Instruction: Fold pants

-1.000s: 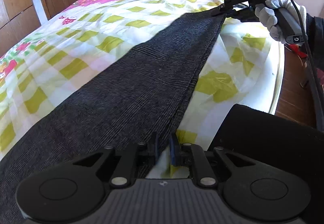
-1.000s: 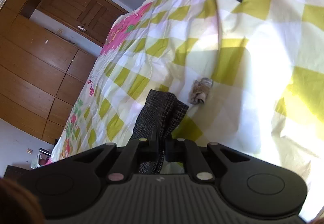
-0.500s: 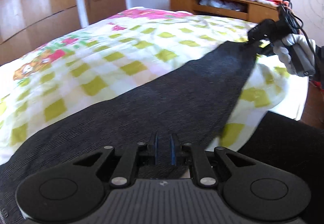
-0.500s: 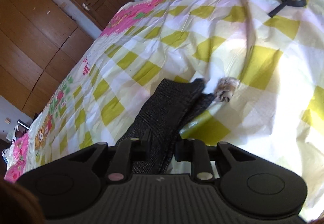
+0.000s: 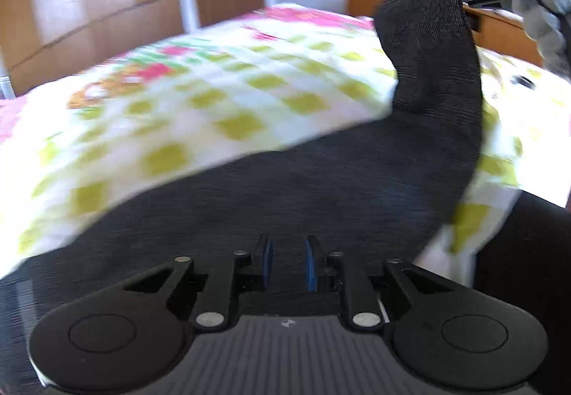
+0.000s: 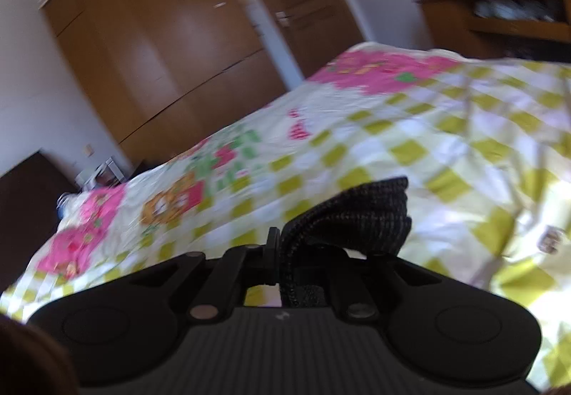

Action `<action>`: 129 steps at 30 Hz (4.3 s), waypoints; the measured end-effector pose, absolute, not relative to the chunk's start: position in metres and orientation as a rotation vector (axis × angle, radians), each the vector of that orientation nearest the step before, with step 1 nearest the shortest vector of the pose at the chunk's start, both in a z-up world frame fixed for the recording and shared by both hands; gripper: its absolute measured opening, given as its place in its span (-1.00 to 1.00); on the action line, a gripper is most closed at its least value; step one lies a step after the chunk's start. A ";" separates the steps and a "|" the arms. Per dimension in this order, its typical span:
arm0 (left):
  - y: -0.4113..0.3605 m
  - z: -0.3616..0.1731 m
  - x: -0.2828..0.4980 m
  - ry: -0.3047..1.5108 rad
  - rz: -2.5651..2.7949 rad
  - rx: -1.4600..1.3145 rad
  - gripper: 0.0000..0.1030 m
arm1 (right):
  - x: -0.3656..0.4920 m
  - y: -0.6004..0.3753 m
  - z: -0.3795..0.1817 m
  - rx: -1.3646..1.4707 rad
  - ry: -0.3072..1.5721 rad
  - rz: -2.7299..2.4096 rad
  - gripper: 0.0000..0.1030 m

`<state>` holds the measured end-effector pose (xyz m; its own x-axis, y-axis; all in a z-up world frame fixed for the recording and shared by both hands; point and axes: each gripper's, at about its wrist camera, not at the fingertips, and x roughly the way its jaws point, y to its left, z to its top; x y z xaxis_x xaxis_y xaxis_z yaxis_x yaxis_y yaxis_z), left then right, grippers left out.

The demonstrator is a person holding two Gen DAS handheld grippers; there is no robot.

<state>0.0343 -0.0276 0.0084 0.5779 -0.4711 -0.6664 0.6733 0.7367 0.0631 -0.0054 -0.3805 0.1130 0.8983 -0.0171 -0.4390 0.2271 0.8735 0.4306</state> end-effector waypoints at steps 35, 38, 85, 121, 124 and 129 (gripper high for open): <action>0.170 -0.029 0.030 0.676 -0.355 0.108 -0.29 | 0.092 0.087 0.051 -0.168 0.578 0.679 -0.86; 0.173 -0.030 0.027 0.676 -0.360 0.099 -0.29 | 0.088 0.119 0.019 -0.269 0.589 0.714 -0.86; 0.038 -0.032 0.114 0.807 -0.484 0.286 -0.17 | 0.090 -0.236 -0.023 0.428 0.989 0.340 -0.36; 0.046 -0.023 0.116 0.746 -0.530 0.297 -0.17 | 0.109 -0.241 -0.055 0.782 1.034 0.528 -0.44; 0.040 -0.026 0.117 0.769 -0.519 0.311 -0.17 | 0.118 -0.226 -0.065 0.818 1.082 0.527 -0.62; 0.014 -0.024 0.108 0.784 -0.564 0.329 -0.18 | 0.110 -0.247 -0.041 0.850 0.985 0.504 -0.85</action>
